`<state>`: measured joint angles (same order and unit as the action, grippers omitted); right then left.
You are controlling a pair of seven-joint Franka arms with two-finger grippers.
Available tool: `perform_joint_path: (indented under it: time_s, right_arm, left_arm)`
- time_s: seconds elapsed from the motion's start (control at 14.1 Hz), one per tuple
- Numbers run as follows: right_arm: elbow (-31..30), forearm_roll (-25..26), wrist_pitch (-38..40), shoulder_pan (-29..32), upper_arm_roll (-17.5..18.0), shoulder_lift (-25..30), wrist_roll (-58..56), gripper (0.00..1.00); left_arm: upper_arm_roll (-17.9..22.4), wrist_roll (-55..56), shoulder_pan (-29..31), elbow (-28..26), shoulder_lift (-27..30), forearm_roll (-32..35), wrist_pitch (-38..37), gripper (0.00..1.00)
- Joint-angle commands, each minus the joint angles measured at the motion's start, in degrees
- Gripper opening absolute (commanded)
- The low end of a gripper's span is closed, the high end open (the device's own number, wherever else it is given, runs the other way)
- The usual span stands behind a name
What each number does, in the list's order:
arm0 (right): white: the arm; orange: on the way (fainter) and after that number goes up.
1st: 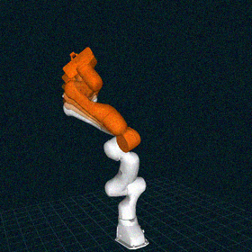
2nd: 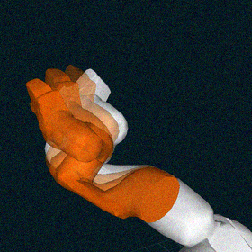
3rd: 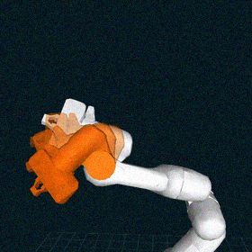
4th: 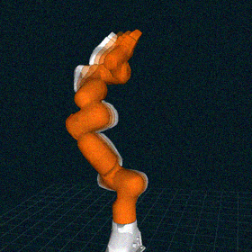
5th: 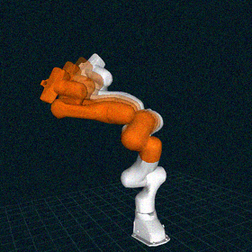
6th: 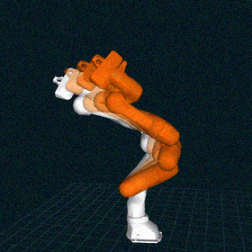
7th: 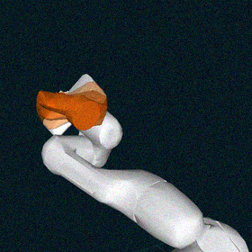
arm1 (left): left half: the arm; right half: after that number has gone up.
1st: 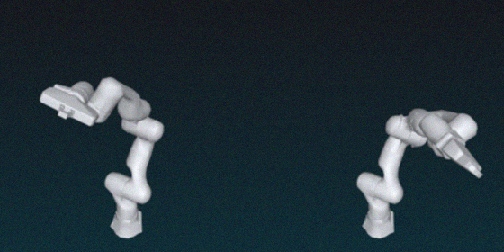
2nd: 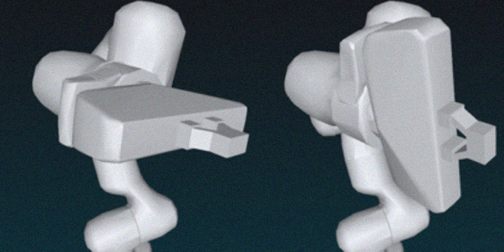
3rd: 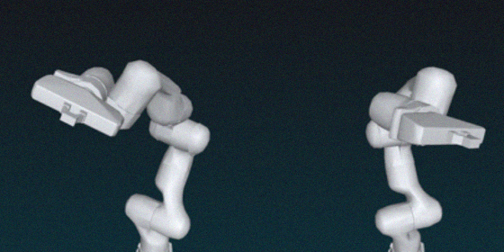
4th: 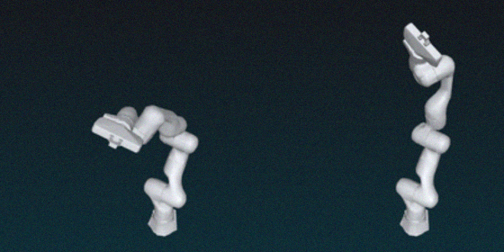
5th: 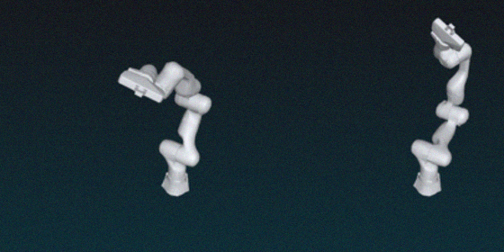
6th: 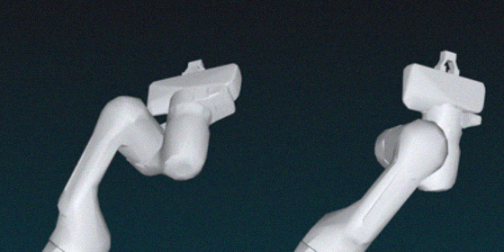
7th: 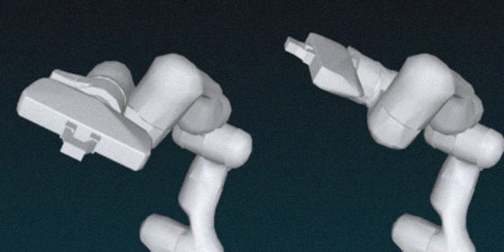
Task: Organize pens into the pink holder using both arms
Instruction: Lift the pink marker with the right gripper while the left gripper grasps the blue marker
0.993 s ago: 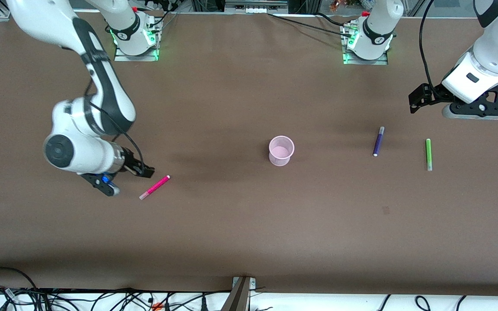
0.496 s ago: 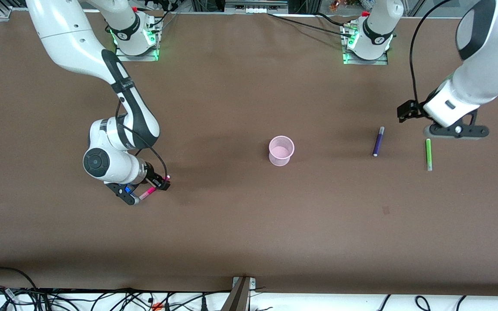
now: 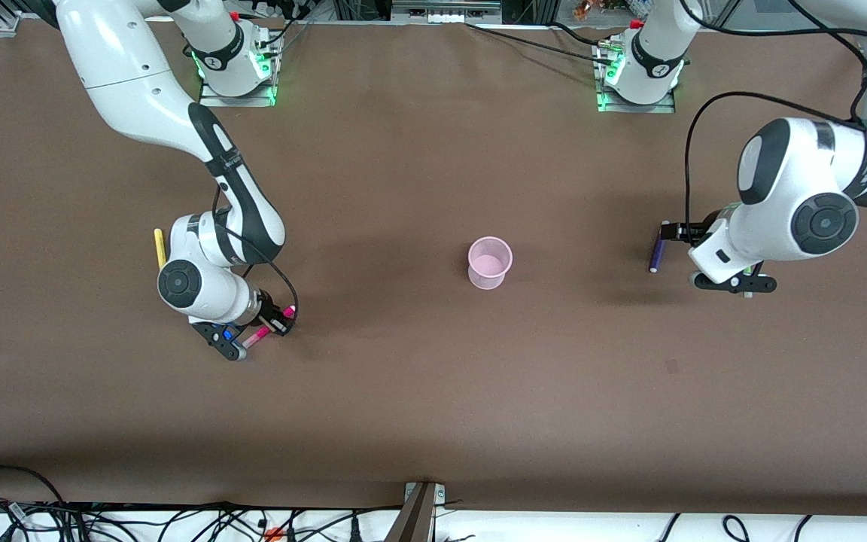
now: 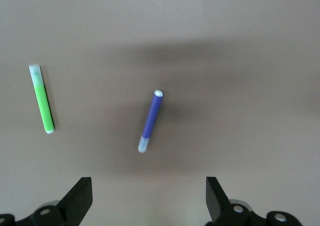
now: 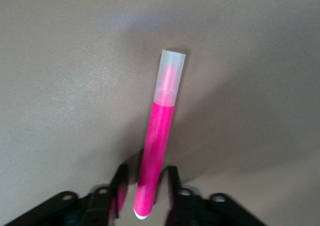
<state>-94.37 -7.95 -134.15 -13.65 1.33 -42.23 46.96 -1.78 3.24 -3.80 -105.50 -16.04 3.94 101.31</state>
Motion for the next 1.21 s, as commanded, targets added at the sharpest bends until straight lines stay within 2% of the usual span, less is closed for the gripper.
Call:
perform_joint_path:
  time_s: [0.0,0.21,0.35,0.5,0.64,0.85,0.99,1.13]
  right_arm:
    - [-0.7,-1.0,-0.8,-0.3,0.3,-0.2,0.0,0.0]
    - [0.2,-6.4,1.7,-0.8,2.1,0.7,0.6,0.0]
    - [3.1,-11.9,9.7,-0.8,3.5,2.5,1.1,0.0]
    - [7.3,-20.7,19.7,-0.9,3.6,3.8,3.6,0.0]
    - [9.2,-30.5,25.4,-0.9,3.6,4.3,5.7,0.0]
    - [9.4,-47.9,27.1,-0.8,6.0,4.4,8.1,0.0]
    - [9.4,-58.6,26.1,-1.3,7.9,4.3,8.2,0.0]
    - [9.3,-65.3,23.5,-3.7,8.3,3.9,8.1,0.0]
  left_arm:
    - [-0.1,-3.1,0.0,-4.3,0.1,2.2,6.7,1.0]
    - [-0.1,-3.1,0.2,-8.9,0.1,2.3,13.7,1.0]
    - [-0.1,-3.1,0.2,-13.0,0.0,2.3,19.9,1.0]
    - [-0.1,-3.1,0.2,-17.2,-0.2,2.3,26.2,1.0]
    - [-0.1,-3.2,0.3,-21.5,-0.9,2.3,32.6,1.0]
    - [-0.2,-10.6,2.1,-22.5,-3.6,2.3,37.0,1.0]
    - [-0.2,-11.2,3.1,-22.6,-5.3,2.3,38.9,1.0]
    - [-0.2,-11.2,3.2,-24.2,-5.8,2.3,41.9,1.0]
